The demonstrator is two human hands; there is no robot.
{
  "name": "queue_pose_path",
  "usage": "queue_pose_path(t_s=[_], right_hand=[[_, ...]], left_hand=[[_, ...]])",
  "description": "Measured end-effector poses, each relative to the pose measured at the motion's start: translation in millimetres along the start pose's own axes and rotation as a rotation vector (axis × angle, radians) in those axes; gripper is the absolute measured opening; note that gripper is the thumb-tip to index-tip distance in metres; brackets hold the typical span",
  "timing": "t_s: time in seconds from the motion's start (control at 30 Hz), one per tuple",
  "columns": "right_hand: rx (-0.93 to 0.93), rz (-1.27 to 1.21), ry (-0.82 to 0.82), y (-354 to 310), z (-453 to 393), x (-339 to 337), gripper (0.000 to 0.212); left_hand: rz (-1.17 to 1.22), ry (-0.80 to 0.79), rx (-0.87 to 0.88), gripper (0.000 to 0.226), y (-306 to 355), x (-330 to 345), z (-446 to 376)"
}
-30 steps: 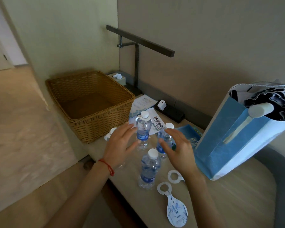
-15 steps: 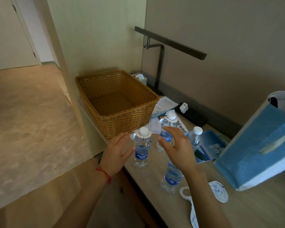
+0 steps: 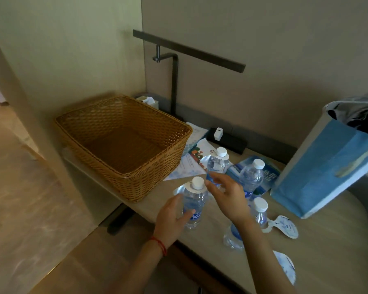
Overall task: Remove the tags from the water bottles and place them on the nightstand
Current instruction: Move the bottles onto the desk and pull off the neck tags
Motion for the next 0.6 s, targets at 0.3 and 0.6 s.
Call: queue_pose_path(t_s=[0.3,0.6], right_hand=[[0.266,-0.158,-0.016,31,-1,11,0.025],[0.425,-0.472,-0.127,40,-6,28,0.028]], left_hand=[[0.187,-0.002,-0.069,0.075,-10,16,-18],[0.185,0.015,-0.058,0.066,-14,15,-22]])
Point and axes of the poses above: each hand's wrist, its own z-axis away from the middle knuckle, its own x-axis out of the palm, y = z × x, the point moved 9 cm from there along -z, towards the middle knuckle, and after that the axes turned 2 degrees about -y, right-handed, at the moved point
